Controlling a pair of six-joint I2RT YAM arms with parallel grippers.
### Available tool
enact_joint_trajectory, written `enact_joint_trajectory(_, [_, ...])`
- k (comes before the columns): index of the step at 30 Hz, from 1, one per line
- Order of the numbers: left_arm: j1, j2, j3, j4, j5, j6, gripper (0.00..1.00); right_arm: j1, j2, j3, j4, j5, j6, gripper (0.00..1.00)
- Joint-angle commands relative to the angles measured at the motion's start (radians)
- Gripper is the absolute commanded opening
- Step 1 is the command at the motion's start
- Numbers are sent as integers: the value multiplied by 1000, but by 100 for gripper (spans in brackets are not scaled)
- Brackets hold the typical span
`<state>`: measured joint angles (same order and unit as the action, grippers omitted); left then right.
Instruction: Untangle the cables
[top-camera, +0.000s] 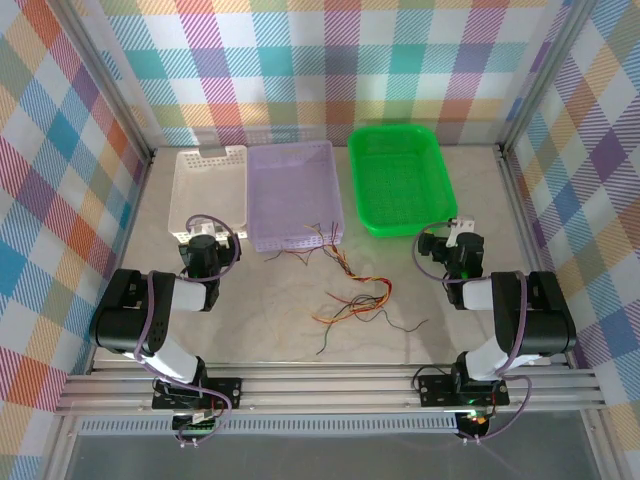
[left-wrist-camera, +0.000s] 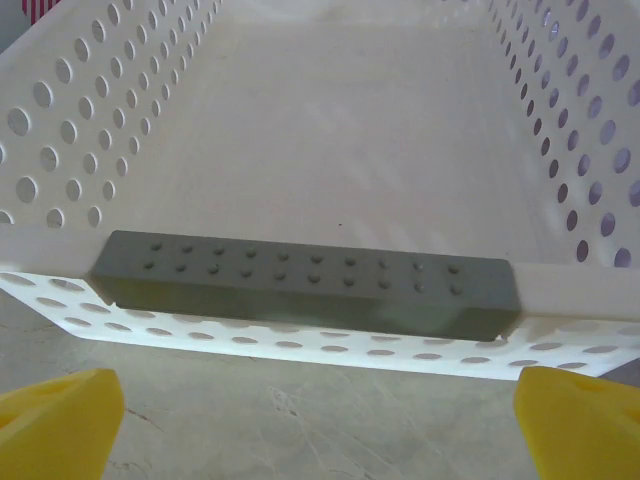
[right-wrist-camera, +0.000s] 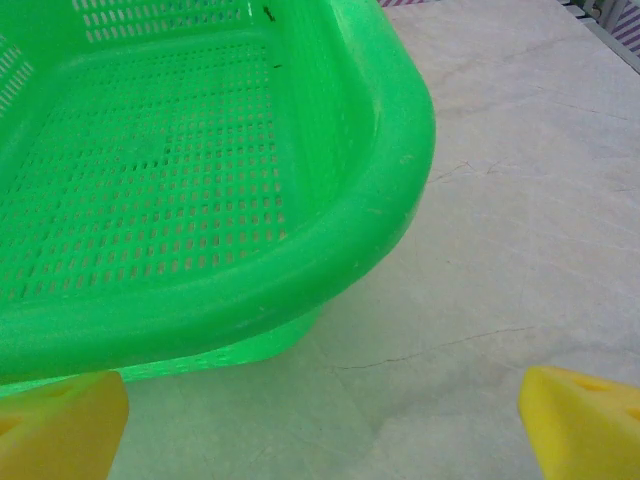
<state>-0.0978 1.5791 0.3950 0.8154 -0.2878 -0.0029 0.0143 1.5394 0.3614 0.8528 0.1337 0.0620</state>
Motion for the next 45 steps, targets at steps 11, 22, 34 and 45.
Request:
enact_joint_trajectory(11, [-7, -18, 2, 33, 3, -3, 100, 6, -7, 21, 33, -4, -14, 100])
enact_joint_trajectory(22, [-7, -18, 2, 33, 3, -3, 100, 6, -6, 22, 32, -4, -14, 100])
enact_joint_trajectory(34, [-7, -17, 3, 33, 3, -3, 100, 5, -38, -10, 64, 22, -2, 100])
enact_joint_trajectory(45, [-6, -16, 2, 33, 3, -2, 100, 31, -372, -9, -205, -3, -11, 100])
